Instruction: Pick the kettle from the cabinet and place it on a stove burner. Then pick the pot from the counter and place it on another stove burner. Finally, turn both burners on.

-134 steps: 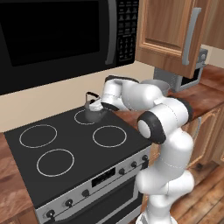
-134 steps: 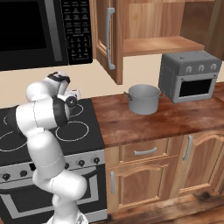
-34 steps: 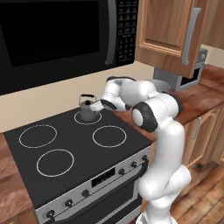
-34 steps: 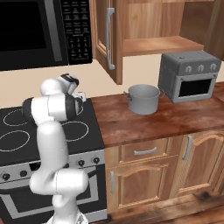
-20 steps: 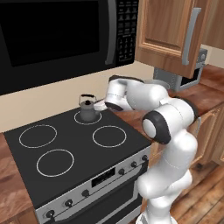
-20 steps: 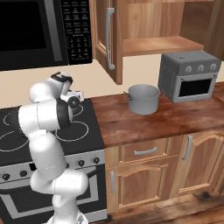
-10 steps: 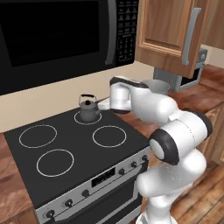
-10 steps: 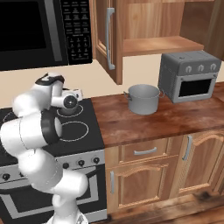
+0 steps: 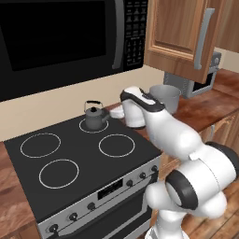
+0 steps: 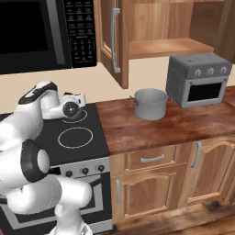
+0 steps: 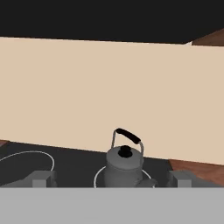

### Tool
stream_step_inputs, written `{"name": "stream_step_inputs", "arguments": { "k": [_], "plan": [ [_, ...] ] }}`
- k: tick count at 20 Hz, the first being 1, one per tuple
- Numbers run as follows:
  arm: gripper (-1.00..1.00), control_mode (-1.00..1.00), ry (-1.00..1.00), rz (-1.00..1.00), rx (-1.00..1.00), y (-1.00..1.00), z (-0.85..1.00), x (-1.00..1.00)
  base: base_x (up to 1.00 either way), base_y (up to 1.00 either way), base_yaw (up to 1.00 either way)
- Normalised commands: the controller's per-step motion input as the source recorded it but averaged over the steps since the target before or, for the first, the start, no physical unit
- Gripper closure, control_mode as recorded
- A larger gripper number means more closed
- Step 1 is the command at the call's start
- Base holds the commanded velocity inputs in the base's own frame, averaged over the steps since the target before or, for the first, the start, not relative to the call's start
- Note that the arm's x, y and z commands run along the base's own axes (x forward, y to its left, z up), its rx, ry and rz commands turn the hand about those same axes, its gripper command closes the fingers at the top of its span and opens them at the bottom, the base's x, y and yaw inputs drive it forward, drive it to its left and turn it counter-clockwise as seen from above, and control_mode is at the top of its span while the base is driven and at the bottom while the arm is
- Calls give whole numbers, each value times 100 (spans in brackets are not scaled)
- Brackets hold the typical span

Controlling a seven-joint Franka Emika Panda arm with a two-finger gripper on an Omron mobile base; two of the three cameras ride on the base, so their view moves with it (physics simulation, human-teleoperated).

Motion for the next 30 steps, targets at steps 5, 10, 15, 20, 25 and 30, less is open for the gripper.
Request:
{"name": "stream_step_inputs", "arguments": {
  "k": [5, 10, 15, 20, 25, 30],
  "plan": [
    [-100, -100, 0, 0, 0, -13, 33, -57, 0, 0, 0],
    [-100, -100, 0, 0, 0, -5, 39, -65, 0, 0, 0],
    [-100, -100, 0, 0, -2, 0, 39, -56, 0, 0, 0],
    [-100, -100, 0, 0, -6, -1, 43, -55, 0, 0, 0],
    [-100, -100, 0, 0, -14, -15, 34, -55, 0, 0, 0],
    [-100, -100, 0, 0, -14, -11, 31, -57, 0, 0, 0]
  ]
}}
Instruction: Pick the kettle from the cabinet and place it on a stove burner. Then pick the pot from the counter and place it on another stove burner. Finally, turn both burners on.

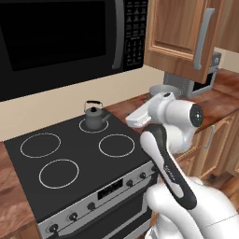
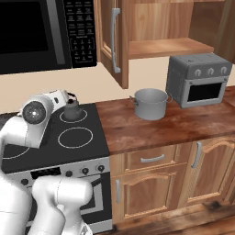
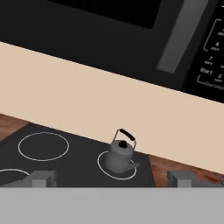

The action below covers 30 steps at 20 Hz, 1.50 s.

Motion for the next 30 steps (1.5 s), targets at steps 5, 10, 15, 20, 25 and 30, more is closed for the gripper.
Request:
{"name": "stream_step_inputs", "arguments": {
  "k": [5, 10, 15, 20, 25, 30],
  "plan": [
    [-100, -100, 0, 0, -12, -9, 33, -62, 0, 0, 0],
    [-100, -100, 0, 0, -7, -11, 25, -69, 0, 0, 0],
    [-100, -100, 0, 0, -1, -12, 3, -63, 0, 0, 0],
    [-100, -100, 0, 0, 0, 1, 0, 0, 0, 0, 0],
    [-100, -100, -6, 0, 0, -4, 0, -20, 0, 0, 0],
    [-100, 100, 0, 0, 0, 0, 0, 0, -57, -31, -5]
  ]
}}
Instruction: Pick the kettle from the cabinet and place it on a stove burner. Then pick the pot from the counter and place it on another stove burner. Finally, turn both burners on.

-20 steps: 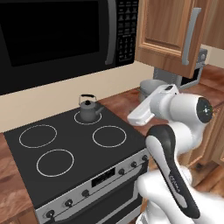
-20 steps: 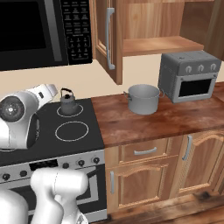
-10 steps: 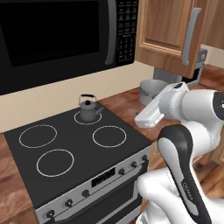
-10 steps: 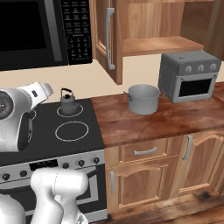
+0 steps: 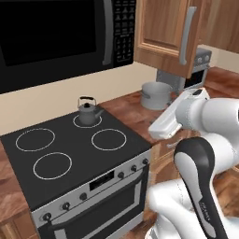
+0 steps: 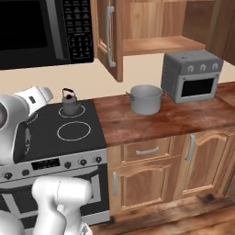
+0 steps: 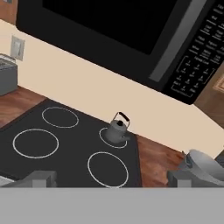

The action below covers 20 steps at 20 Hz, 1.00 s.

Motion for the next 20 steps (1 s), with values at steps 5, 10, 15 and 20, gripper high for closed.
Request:
{"name": "stream_step_inputs", "arguments": {
  "k": [5, 10, 15, 20],
  "plan": [
    [-100, 100, 0, 0, 0, 0, 0, 0, -61, -46, -6],
    [-100, 100, 0, 0, 0, 0, 0, 0, -43, -55, -5],
    [-100, 100, 0, 0, 0, 0, 0, 0, -1, -79, 0],
    [-100, 100, 0, 0, 0, 0, 0, 0, 0, -88, 0]
  ]
}}
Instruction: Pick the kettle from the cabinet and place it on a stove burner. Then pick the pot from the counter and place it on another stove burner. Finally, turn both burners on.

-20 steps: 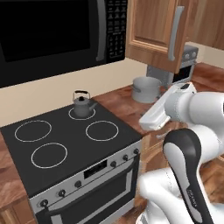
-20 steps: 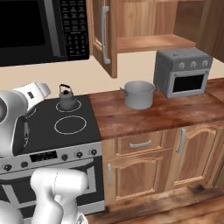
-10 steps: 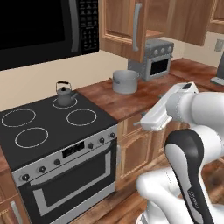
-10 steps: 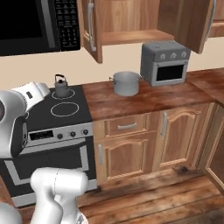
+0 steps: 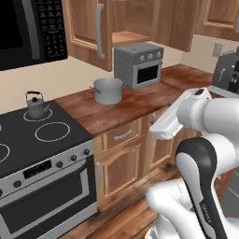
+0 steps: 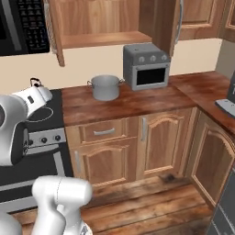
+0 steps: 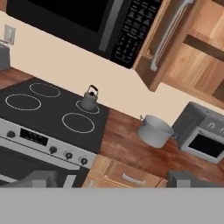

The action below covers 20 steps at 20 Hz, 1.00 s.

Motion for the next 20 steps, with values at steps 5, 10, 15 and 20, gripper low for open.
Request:
{"name": "stream_step_inputs", "arguments": {
  "k": [5, 10, 15, 20],
  "plan": [
    [-100, 100, 0, 0, 0, 0, 0, 0, 0, -86, 1],
    [-100, 100, 0, 0, 0, 0, 0, 0, 13, -61, 5],
    [-100, 100, 0, 0, 0, 0, 0, 0, 37, -39, 15],
    [-100, 100, 0, 0, 0, 0, 0, 0, 41, -19, 14]
  ]
}}
